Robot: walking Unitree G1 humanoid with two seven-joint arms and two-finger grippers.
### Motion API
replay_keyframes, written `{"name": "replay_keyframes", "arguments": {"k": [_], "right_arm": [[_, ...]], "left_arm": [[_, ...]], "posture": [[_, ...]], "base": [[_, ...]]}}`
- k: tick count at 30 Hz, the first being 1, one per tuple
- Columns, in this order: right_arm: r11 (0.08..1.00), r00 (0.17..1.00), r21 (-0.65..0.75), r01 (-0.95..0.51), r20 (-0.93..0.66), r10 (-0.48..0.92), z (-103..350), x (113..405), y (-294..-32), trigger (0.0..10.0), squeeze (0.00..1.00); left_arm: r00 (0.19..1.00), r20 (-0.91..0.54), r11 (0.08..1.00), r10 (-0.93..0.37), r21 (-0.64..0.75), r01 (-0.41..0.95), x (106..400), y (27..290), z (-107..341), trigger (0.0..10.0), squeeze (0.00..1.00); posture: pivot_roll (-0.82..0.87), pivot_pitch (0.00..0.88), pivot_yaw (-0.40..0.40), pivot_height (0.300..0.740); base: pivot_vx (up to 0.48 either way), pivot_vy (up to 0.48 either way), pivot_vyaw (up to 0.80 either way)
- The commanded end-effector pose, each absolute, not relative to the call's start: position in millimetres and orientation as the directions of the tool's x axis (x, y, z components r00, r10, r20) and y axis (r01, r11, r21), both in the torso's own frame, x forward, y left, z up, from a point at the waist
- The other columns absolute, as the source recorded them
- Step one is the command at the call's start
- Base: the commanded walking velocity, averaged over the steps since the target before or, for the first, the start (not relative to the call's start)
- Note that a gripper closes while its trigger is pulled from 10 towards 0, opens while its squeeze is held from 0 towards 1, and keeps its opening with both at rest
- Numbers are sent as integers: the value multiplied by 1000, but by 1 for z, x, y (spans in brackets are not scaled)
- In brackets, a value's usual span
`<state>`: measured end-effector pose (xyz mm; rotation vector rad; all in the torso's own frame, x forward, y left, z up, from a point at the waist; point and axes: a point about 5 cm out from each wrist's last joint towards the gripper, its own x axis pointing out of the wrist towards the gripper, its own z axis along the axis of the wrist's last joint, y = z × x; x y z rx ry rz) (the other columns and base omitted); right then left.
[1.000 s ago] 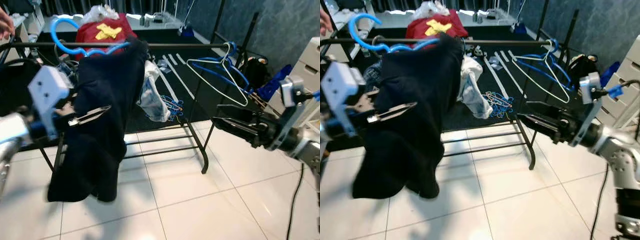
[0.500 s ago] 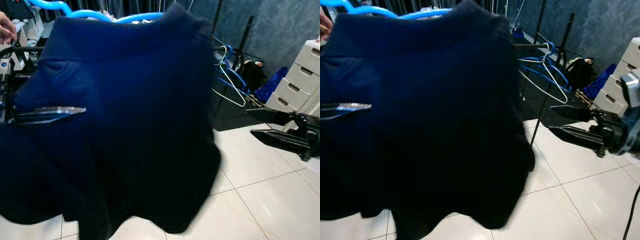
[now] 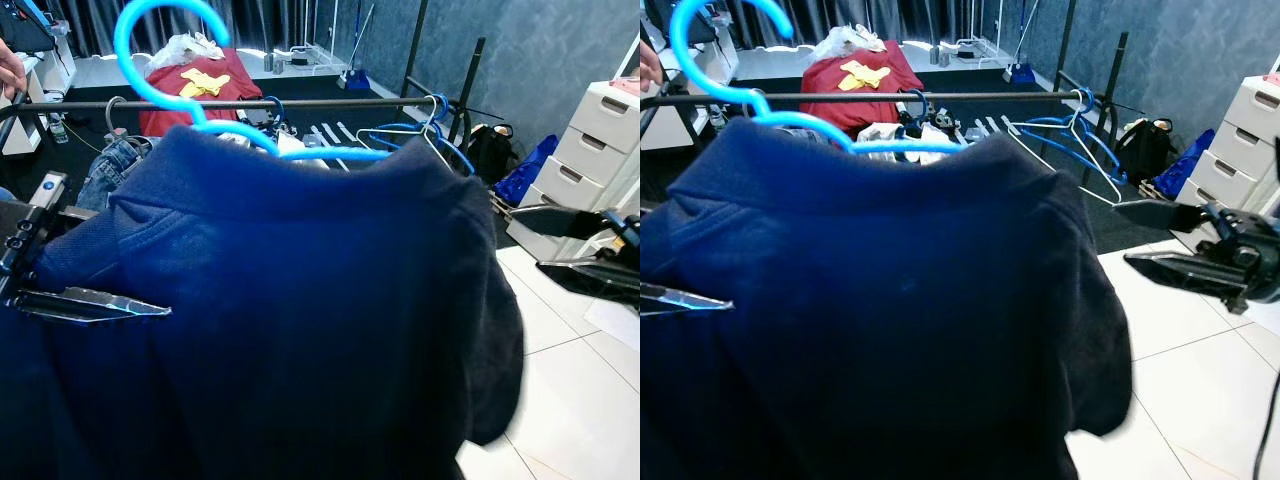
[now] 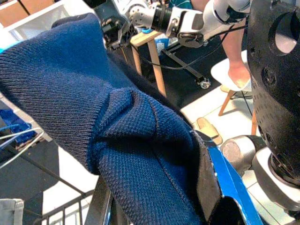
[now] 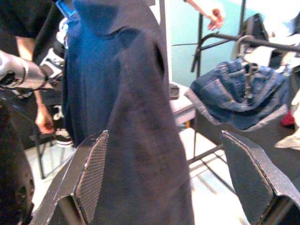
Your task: Hang hanger
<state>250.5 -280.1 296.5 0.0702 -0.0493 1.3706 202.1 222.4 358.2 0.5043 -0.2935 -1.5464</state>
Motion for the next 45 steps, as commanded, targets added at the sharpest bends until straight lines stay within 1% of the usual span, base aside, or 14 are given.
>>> {"name": "replay_keyframes", "arguments": {"k": [1, 6, 10, 16, 17, 28, 33, 36, 38, 40, 41, 42, 44, 45], "right_arm": [[73, 75, 32, -997, 82, 994, 296, 253, -258, 10000, 0], [41, 44, 46, -998, 75, 996, 292, 258, -250, 10000, 0], [80, 82, 40, -996, 55, 995, 291, 268, -252, 10000, 0], [90, 92, 39, -995, 51, 994, 291, 270, -254, 10000, 0], [104, 106, 40, -994, 43, 993, 291, 270, -256, 0, 0], [134, 134, 56, -989, 0, 991, 286, 267, -261, 0, 0], [137, 137, 60, -989, -10, 991, 283, 268, -261, 0, 0], [146, 146, 53, -988, -13, 989, 281, 270, -261, 0, 0], [146, 146, 53, -988, -13, 989, 281, 270, -261, 0, 0], [155, 155, 44, -987, -9, 988, 282, 272, -261, 0, 0], [179, 179, 24, -984, -6, 984, 284, 274, -262, 0, 0], [179, 179, 24, -984, -6, 984, 284, 274, -262, 0, 0], [229, 229, -9, -973, -2, 973, 288, 279, -265, 0, 0], [229, 229, -9, -973, -2, 973, 288, 279, -265, 0, 0]], "left_arm": [[4, -95, -45, -995, 505, 862, 204, 217, 361, 10000, 0], [-4, -92, -50, -996, 511, 858, 204, 216, 364, 10000, 0], [-10, -100, -61, -995, 520, 852, 203, 215, 367, 10000, 0], [-10, -102, -62, -995, 522, 851, 203, 215, 367, 10000, 0], [-3, -102, -56, -995, 526, 849, 203, 215, 368, 10000, 0], [112, -73, 48, -991, 588, 808, 213, 226, 376, 10000, 0], [117, -63, 56, -991, 596, 801, 213, 226, 378, 10000, 0], [163, -51, 97, -985, 613, 784, 217, 228, 380, 10000, 0], [163, -51, 97, -985, 613, 784, 217, 228, 380, 10000, 0], [191, -52, 120, -980, 615, 779, 220, 229, 378, 10000, 0], [259, -101, 145, -961, 614, 776, 226, 233, 367, 10000, 0], [259, -101, 145, -961, 614, 776, 226, 233, 367, 10000, 0], [361, -214, 164, -908, 610, 775, 235, 242, 347, 10000, 0], [361, -214, 164, -908, 610, 775, 235, 242, 347, 10000, 0]], "posture": [[-183, 0, -35, 740], [-177, 0, -39, 740], [-172, 0, -44, 740], [-172, 0, -44, 740], [-175, 0, -43, 740], [-180, 0, -42, 740], [-178, 0, -43, 740], [-174, 0, -42, 740], [-174, 0, -42, 740], [-173, 0, -43, 740], [-172, 0, -45, 740], [-172, 0, -45, 740], [-174, 0, -45, 740], [-174, 0, -45, 740]], "base": [[0, 0, 0], [0, 0, 0], [0, 0, 0], [0, 0, 0], [0, 0, 0], [0, 0, 0], [0, 0, 0], [0, 0, 0], [0, 0, 0], [0, 0, 0], [0, 0, 0], [0, 0, 0], [0, 0, 0], [0, 0, 0]]}}
